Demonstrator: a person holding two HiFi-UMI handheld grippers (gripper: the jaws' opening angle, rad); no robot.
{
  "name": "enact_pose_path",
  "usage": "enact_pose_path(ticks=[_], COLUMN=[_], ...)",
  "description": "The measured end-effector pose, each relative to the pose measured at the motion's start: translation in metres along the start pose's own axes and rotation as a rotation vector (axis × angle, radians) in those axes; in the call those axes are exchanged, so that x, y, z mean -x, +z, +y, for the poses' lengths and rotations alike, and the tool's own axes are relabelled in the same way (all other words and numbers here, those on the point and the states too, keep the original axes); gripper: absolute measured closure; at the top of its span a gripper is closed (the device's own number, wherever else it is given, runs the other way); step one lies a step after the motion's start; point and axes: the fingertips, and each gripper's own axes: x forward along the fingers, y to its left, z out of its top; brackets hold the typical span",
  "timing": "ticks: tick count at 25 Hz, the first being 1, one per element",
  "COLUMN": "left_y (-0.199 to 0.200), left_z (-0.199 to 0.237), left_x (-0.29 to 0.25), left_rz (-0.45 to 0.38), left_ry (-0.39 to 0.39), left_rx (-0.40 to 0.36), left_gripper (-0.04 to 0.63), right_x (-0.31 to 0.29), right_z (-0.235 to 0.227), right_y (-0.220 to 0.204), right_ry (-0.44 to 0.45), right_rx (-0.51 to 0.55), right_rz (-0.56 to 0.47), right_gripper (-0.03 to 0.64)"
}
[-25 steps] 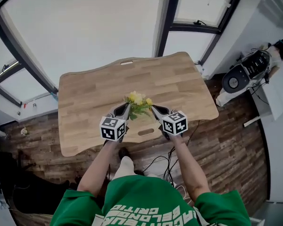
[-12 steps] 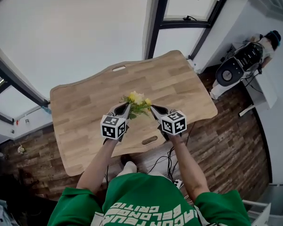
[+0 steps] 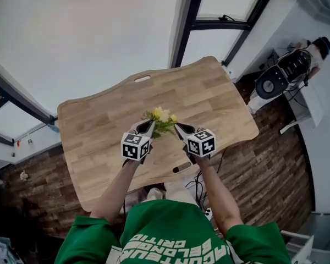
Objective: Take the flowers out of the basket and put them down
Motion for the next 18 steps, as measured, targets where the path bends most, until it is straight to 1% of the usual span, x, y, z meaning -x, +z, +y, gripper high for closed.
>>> enact_pose_path(ticks=[7,18], left_y=[-0.019,-0.043], left_z=[0.023,0.033], left_x=[-0.019,-0.063], left_rz=[0.038,0.100], left_ry=[0.018,0.023], left_rx=[0.030,0.058], left_gripper=[0.560,0.558], right_x=[-0.029,-0.057], right_z=[-0.009,-0.041], right_y=[-0.005,-0.025], right_ry=[0.021,0.049], right_rx=[0.010,-0.018], right_rz=[0.044,0.109], right_gripper=[0.611,0.611])
